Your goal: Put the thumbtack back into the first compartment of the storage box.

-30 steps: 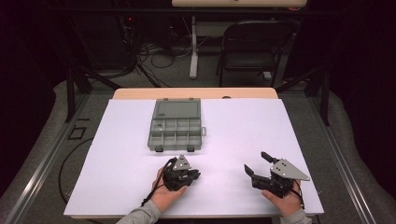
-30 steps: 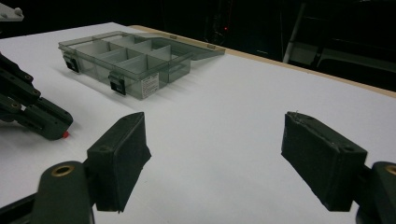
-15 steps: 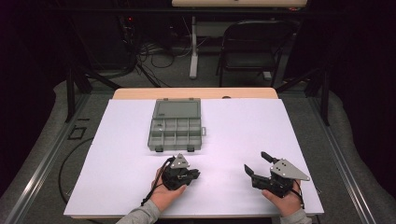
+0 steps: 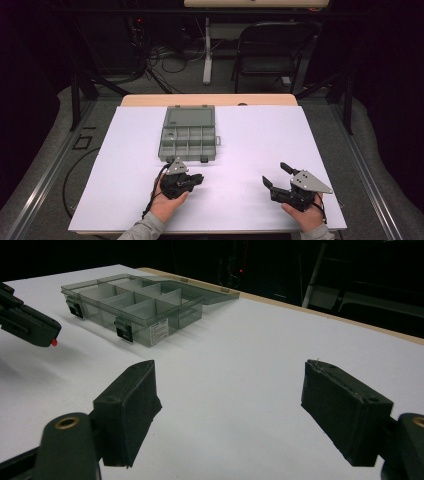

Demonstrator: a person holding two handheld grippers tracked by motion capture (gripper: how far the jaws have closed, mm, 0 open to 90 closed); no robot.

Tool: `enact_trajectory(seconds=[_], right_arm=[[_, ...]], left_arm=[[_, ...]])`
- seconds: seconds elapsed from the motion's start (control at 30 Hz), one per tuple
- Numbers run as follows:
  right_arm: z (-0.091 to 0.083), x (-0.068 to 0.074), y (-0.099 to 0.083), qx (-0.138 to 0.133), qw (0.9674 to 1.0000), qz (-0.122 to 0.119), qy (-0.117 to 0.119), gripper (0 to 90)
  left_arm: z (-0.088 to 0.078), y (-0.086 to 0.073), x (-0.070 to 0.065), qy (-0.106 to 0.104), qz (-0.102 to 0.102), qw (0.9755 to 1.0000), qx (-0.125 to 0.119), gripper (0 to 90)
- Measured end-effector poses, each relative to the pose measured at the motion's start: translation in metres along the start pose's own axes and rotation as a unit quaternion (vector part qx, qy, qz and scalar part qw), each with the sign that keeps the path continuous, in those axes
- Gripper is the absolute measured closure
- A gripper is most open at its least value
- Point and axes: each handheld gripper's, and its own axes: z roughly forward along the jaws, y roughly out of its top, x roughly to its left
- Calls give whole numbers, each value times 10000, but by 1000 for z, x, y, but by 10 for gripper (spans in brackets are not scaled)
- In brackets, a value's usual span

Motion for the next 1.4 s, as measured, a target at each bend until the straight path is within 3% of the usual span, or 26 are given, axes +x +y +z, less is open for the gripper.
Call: enact_trajectory(seconds=[0.53, 0.67, 1.03, 1.4], right_arm=[[0, 0, 0, -3, 10000, -23, 6, 218], [1, 0, 0, -6, 10000, -24, 3, 219], [1, 0, 0, 13, 10000, -36, 19, 218], [3, 3, 0, 35, 10000, -17, 37, 218]], left_arm=[[-25, 0, 29, 455, -425, 9976, -318, 832], [-29, -1, 35, 569, -592, 9960, -348, 832], [-40, 0, 48, 811, -791, 9926, -427, 832], [-49, 35, 64, 1030, -835, 9905, -358, 832]])
